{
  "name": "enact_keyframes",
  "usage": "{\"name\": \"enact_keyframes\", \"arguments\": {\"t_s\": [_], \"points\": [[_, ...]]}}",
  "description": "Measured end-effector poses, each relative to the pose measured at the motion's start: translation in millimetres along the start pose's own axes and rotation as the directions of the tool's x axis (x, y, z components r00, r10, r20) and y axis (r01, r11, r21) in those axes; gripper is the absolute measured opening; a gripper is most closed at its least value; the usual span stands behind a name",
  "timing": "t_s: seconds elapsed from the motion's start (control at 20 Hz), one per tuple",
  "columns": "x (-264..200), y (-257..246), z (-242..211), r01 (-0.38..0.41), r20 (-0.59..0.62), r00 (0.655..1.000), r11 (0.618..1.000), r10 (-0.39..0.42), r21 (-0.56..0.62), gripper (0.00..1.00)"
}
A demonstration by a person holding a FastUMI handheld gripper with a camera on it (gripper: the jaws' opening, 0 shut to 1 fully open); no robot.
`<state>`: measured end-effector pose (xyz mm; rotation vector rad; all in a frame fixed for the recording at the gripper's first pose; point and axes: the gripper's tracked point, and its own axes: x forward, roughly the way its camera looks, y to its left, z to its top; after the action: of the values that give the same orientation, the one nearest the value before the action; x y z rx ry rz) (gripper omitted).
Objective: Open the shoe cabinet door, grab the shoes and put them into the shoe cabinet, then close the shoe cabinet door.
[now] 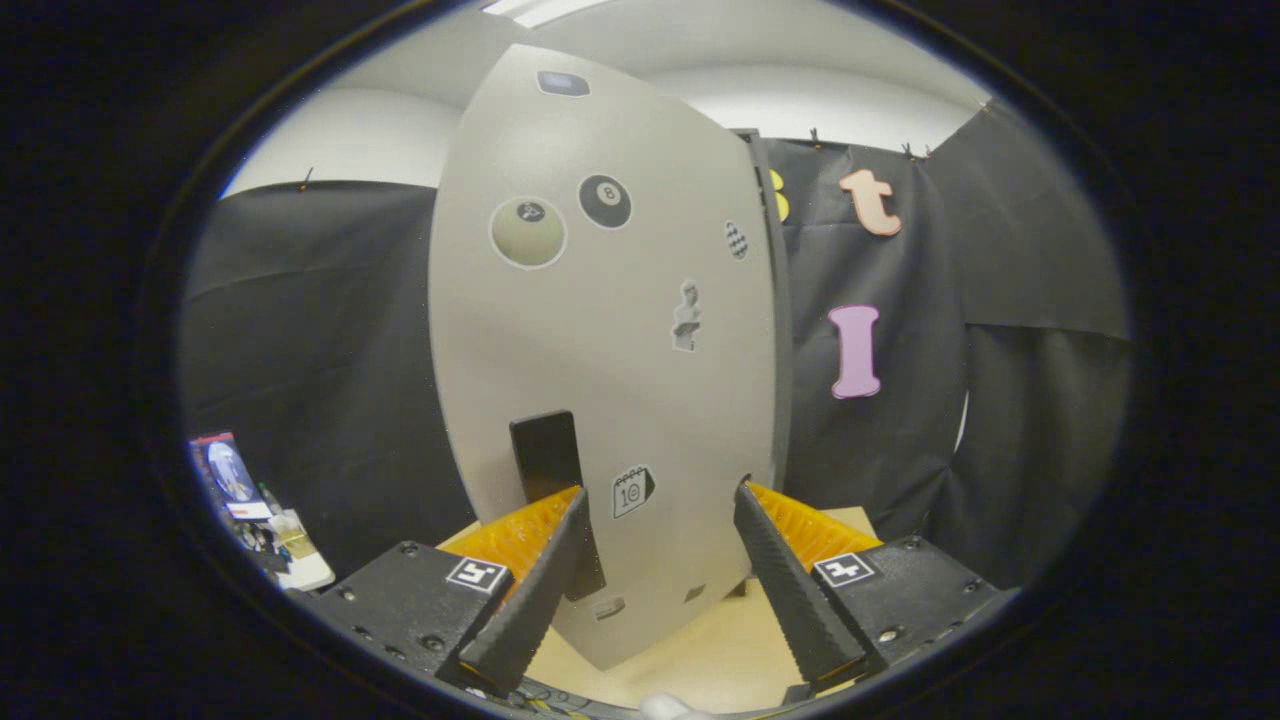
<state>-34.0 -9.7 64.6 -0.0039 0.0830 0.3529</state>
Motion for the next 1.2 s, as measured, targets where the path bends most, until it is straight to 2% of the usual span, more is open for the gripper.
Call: {"name": "enact_keyframes", "arguments": {"t_s": [0.15, 0.35, 0.8, 1.2], "points": [[30, 44, -8, -0.070, -0.029, 0.997, 0.997, 0.069, -0.012, 0.99], [53, 69, -6, -0.082, -0.024, 0.996, 0.996, 0.081, -0.020, 1.00], [56, 55, 7, 0.012, -0.008, 1.000, 1.000, -0.012, 0.002, 1.00], [32, 37, 44, 0.154, 0.049, 0.987, 0.988, -0.155, 0.031, 1.00]]}}
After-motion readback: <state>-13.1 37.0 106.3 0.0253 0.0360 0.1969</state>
